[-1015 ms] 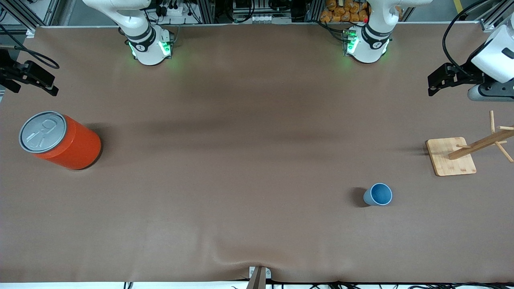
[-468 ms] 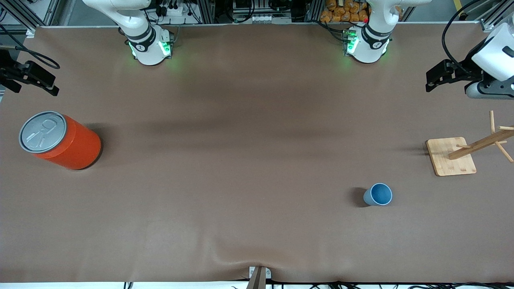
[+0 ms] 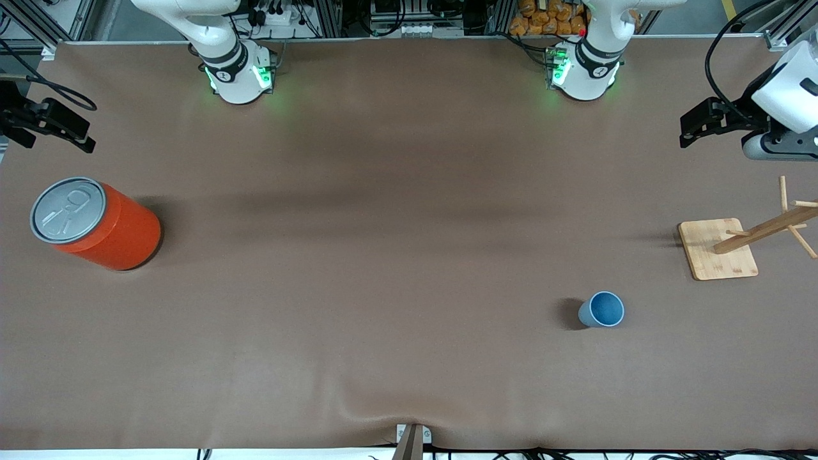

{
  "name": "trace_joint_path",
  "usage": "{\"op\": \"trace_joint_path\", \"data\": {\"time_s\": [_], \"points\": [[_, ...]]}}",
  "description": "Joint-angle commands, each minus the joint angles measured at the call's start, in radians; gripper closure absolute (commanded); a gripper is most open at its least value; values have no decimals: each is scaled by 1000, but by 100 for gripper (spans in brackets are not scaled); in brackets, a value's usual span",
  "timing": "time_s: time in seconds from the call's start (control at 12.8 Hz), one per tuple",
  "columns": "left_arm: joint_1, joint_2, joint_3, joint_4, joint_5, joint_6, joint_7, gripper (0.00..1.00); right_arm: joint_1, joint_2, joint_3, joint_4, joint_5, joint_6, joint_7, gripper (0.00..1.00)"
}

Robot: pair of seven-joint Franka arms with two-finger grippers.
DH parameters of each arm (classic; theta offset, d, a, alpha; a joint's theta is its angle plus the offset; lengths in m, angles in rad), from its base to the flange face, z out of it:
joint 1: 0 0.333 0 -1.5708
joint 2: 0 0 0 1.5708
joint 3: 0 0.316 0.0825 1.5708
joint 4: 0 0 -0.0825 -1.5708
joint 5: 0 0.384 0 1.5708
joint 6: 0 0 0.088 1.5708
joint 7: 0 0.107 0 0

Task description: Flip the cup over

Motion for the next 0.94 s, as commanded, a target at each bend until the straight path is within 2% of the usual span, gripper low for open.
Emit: {"op": "trace_joint_path", "data": {"time_s": [0.0,0.31,0.86], "points": [[8,-14,-16,2,25,-13,43,0,4,11,-2,25,-9,-33,-8,0],[7,-10,-15,6,22,32,28,0,2,10,-5,26,-9,-47,-8,0],[8,0,-15,6,22,32,31,0,4,11,-3,26,-8,-51,-8,0]]}}
